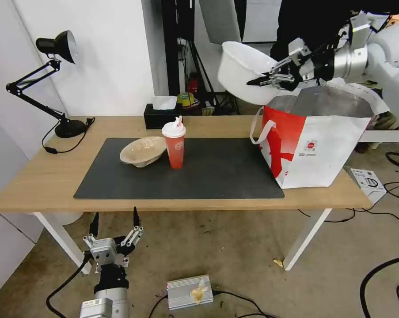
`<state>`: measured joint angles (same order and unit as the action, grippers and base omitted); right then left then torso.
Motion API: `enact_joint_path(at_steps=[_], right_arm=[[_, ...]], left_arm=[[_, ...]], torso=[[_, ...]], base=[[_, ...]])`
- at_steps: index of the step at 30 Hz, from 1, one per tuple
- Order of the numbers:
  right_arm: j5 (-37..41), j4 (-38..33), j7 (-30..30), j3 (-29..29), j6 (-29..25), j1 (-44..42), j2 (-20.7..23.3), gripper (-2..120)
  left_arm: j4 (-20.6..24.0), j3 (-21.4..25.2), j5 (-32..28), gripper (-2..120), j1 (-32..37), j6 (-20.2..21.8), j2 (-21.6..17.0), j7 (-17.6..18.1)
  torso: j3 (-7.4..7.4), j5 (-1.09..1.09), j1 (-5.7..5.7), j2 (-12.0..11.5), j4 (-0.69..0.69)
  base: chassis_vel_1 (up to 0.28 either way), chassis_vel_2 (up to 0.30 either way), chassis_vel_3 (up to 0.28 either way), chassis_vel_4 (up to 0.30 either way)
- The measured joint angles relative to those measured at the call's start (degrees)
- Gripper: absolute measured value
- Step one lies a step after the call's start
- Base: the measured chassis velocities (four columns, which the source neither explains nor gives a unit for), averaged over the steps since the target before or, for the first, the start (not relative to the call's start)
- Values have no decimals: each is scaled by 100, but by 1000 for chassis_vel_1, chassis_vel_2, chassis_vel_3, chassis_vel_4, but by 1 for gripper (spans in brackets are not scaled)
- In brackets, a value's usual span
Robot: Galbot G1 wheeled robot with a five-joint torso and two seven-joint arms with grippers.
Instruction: Pick up the trash from the table and place it into the takeout bag.
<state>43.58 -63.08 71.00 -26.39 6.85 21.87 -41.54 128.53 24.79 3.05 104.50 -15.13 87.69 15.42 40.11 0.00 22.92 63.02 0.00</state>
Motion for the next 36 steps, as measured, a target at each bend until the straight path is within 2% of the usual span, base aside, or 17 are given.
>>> enact_joint_path(at_steps=[19, 36], right_arm=[[-113, 520, 46, 691, -98, -679, 529, 0], [-101, 959, 10, 1253, -95, -1430, 429, 0]], left_arm=[[19, 37, -112, 100, -6, 8, -140, 0], [13, 7, -93, 100, 23, -2, -123, -2]], torso=[[0, 0, 0, 0, 0], [0, 0, 0, 0, 0]], base=[[0, 0, 0, 0], [0, 0, 0, 0]])
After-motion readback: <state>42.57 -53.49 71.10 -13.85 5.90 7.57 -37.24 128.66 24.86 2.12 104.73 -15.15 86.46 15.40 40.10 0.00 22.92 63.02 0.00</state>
